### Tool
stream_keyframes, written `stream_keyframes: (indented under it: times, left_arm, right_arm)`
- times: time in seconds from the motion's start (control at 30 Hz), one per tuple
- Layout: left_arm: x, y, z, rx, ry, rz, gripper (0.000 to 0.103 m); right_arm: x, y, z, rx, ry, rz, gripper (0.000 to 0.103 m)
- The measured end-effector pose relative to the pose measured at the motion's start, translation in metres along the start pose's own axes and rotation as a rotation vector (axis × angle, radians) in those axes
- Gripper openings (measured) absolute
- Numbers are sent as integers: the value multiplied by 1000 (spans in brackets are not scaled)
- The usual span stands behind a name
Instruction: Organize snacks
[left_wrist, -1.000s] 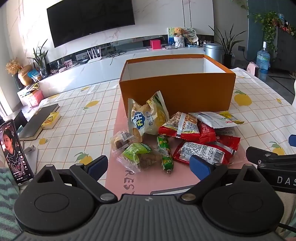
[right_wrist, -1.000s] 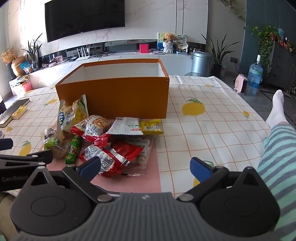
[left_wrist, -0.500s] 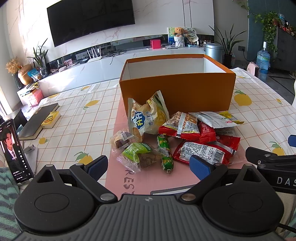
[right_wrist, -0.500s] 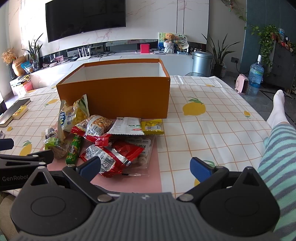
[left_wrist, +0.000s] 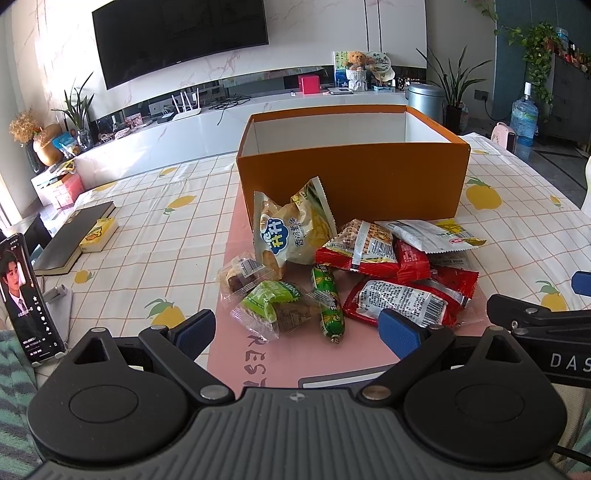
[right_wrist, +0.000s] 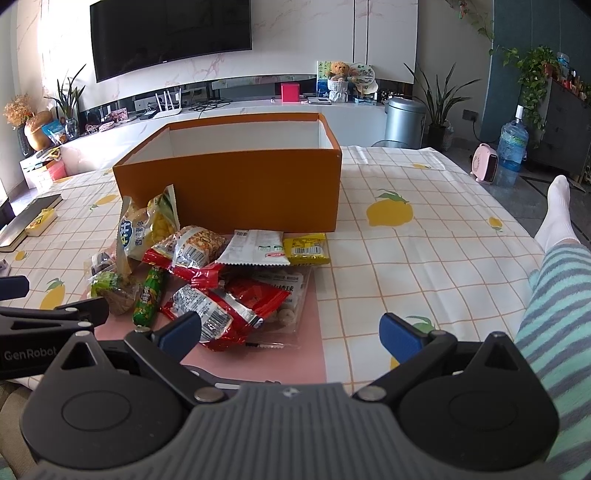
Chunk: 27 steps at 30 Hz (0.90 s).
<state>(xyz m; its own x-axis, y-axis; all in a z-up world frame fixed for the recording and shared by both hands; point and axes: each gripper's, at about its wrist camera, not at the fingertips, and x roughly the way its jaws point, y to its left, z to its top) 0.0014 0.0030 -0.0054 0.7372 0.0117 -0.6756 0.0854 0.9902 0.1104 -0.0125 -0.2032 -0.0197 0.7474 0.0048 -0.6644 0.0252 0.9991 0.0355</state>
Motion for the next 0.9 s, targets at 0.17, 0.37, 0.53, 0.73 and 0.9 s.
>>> stream_keyframes:
  times: [0.17,0.37,0.53,0.73,0.9]
  left_arm:
    - [3,7,0,-20,12,-38,103]
    - [14,23,-1,-88,66,-144,76]
    - [23,35,1,-116,56,-129,81]
    - [41,50,12,-171,77,-140,84]
    - [55,57,20,-260,98,-146,89]
  right_arm:
    - [4,0,0,2,4,16,99]
    - [15,2,0,-1,41,57,79]
    - [23,11,2,-42,41,79,78]
    - [43,21,15,-117,42,105,84]
    - [55,22,33,-110,11,108,84]
